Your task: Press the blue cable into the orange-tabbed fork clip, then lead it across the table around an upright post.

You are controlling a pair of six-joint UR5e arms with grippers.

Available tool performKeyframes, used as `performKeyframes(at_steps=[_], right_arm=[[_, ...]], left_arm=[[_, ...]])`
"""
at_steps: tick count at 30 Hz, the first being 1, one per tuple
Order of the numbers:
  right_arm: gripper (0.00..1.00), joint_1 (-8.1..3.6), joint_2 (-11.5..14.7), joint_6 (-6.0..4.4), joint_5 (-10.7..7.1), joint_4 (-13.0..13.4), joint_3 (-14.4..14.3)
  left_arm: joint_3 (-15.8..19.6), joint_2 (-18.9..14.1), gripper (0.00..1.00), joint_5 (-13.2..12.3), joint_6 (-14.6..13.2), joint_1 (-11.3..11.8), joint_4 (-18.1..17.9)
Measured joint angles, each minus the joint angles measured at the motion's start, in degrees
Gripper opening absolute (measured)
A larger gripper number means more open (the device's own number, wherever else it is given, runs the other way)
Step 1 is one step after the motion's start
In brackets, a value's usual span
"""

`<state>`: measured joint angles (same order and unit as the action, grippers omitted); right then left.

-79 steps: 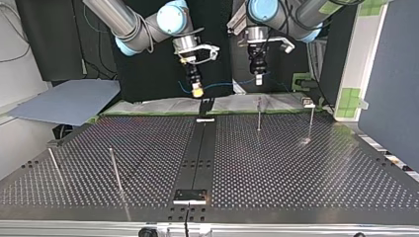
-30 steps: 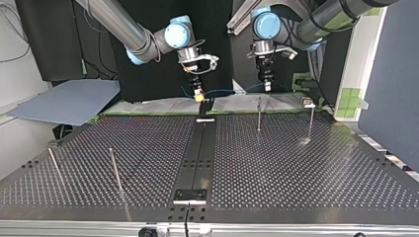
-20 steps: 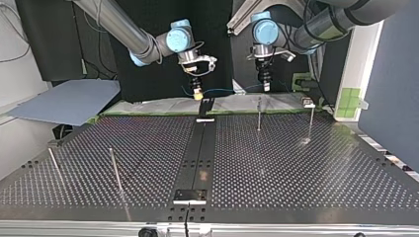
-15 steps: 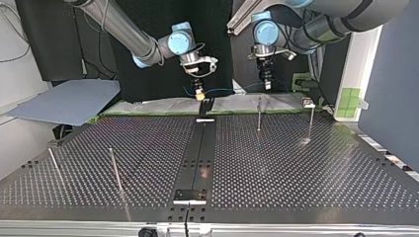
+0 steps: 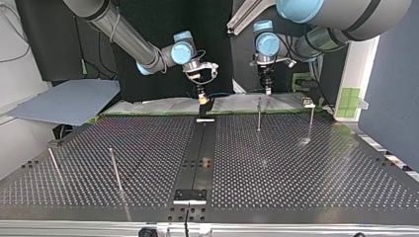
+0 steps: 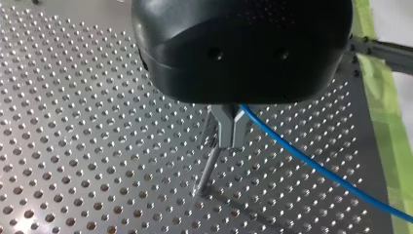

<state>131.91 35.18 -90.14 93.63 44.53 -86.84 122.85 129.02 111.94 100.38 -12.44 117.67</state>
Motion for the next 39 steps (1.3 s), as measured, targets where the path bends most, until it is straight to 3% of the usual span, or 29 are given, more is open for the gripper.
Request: performKeyframes(at_steps=[11,18,24,30,39], right_arm=[[0.00,-0.24,-0.38,0.36,-0.15,-0.39,1.65],[0.00,-0.24,-0.43,0.88,-0.14,-0.55,1.86],[0.00,-0.34,-0.50,0.97,-0.10,-0.51,1.88],[0.00,-0.53,-0.59,1.04,-0.11,-0.55,1.98],[0.00,-0.63,-0.64,1.28,-0.16,-0.69,2.34]], left_arm=[[-1.47,0.63,0.00,-0.81,0.72,1.82,1.22],[-3.65,3.63,0.00,-1.98,2.65,3.44,0.35],[-5.22,5.52,0.00,-3.31,2.71,4.44,1.57],[-6.61,5.74,0.00,-4.44,2.51,5.27,4.28],[-7.57,5.77,0.00,-5.46,3.40,6.15,4.91]])
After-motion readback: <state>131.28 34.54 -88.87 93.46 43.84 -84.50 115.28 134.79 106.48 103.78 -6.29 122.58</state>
